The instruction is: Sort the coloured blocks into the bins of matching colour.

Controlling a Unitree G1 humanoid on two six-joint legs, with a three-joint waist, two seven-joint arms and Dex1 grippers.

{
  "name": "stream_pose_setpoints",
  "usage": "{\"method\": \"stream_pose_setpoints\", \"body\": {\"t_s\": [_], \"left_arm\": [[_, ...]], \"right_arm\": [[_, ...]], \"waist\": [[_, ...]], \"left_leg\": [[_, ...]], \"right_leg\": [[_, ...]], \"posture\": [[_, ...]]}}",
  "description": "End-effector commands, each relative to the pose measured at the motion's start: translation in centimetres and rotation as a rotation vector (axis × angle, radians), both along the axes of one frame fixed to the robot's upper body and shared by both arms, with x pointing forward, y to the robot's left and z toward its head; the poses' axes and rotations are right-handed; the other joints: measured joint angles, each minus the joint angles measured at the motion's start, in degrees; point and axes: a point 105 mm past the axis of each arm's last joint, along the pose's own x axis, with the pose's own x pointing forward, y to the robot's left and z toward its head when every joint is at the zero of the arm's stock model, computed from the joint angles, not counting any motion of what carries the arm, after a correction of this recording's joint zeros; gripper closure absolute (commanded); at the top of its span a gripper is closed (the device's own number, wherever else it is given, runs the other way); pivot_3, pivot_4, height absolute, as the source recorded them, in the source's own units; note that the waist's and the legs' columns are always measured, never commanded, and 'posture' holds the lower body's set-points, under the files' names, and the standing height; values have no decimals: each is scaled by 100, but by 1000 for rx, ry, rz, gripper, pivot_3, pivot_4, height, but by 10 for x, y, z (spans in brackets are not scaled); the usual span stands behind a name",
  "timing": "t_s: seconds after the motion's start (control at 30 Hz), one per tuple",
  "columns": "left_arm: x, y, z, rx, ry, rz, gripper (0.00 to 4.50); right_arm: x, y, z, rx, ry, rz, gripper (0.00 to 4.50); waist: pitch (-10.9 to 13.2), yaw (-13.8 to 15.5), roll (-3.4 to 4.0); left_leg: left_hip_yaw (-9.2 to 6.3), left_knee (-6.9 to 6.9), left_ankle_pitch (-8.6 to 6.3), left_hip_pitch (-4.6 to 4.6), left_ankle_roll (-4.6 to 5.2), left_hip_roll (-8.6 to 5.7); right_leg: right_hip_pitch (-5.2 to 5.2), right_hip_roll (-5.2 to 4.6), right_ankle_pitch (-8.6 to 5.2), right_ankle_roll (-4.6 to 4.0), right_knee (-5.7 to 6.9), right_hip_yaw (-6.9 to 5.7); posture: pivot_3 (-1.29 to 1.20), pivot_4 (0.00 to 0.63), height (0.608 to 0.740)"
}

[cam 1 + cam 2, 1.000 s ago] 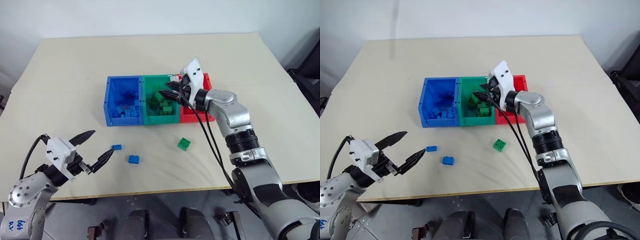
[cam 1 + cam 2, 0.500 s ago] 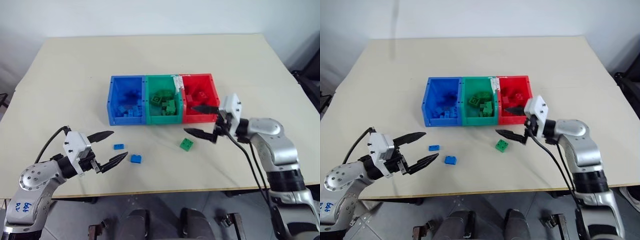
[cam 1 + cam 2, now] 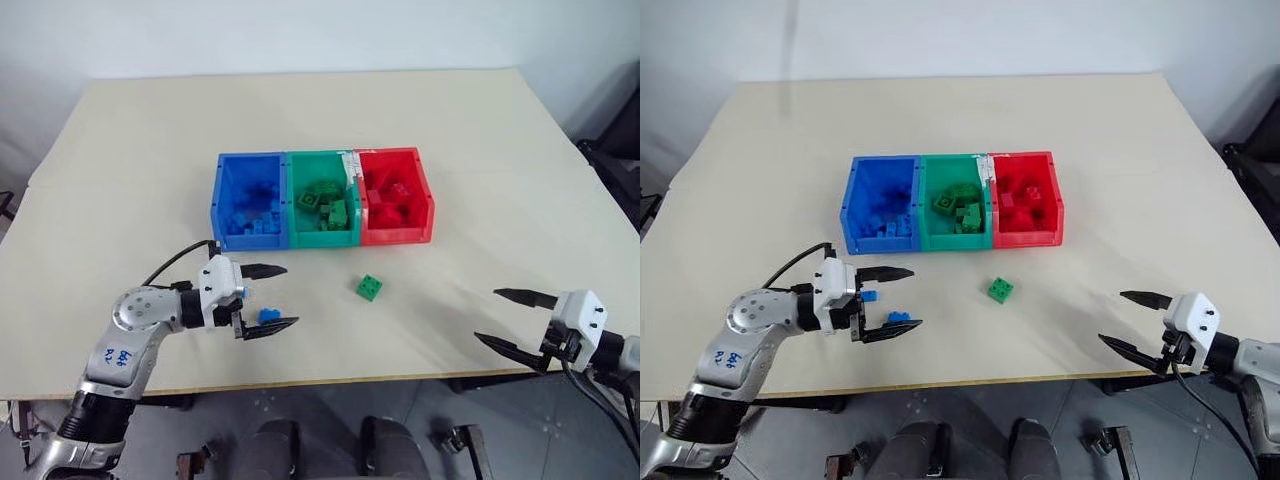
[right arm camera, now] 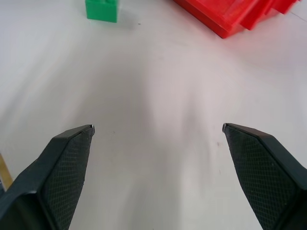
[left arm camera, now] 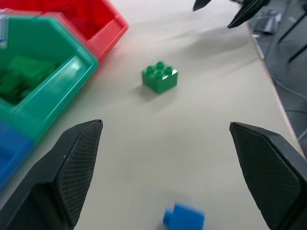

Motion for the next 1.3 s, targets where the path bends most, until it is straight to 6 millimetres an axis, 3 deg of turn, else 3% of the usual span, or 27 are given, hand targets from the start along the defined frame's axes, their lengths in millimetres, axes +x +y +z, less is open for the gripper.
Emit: {"method": "stream_pose_setpoints", "body": {"t_s": [0.03, 0.27, 0.5, 0.77, 1.07, 1.23, 1.3], "left_arm": [[2, 2, 4, 2, -33, 8, 0], [-2, 29, 6, 13, -59, 99, 0], [-20, 49, 6, 6, -29, 192, 0], [-31, 52, 7, 0, -29, 247, 0], [-33, 60, 12, 14, -51, 278, 0], [-33, 59, 13, 2, -57, 284, 0], [-31, 60, 15, -23, -74, 313, 0]], "right_arm": [[7, 18, 17, 35, -54, 54, 17], [28, 77, 28, 93, 57, 160, 17], [47, 126, 20, 89, 142, 186, 17], [67, 151, -5, 21, 114, 109, 17], [65, 156, 2, -7, 135, 157, 3032], [67, 157, 11, 7, 137, 169, 3019], [73, 165, 34, 106, 127, 169, 3019]], "waist": [[0, -10, 0], [0, 6, 0], [0, 67, 0], [0, 58, 0], [0, 51, 0], [0, 49, 0], [0, 46, 0]], "left_leg": [[-1, 1, 0, 0, 0, 12], [-26, 4, 0, -1, 0, 19], [-46, 5, -1, -13, -2, 15], [-55, 7, -1, -18, -2, 5], [-52, 5, -1, -18, -2, 8], [-52, 4, -1, -18, -1, 8], [-52, 4, -1, -18, -1, 8]], "right_leg": [[0, 0, 0, 0, 0, 1], [-1, 0, 0, 0, 0, 2], [-6, -2, 0, 0, -2, -5], [-8, -4, 0, 0, 1, -8], [-10, -2, 0, 0, 0, -8], [-10, -2, 0, 0, 0, -8], [-10, -2, 0, 0, 0, -8]], "posture": [[0, 150, 740], [0, 150, 740], [0, 150, 740], [0, 150, 740], [0, 150, 740], [0, 150, 740], [0, 150, 740]]}}
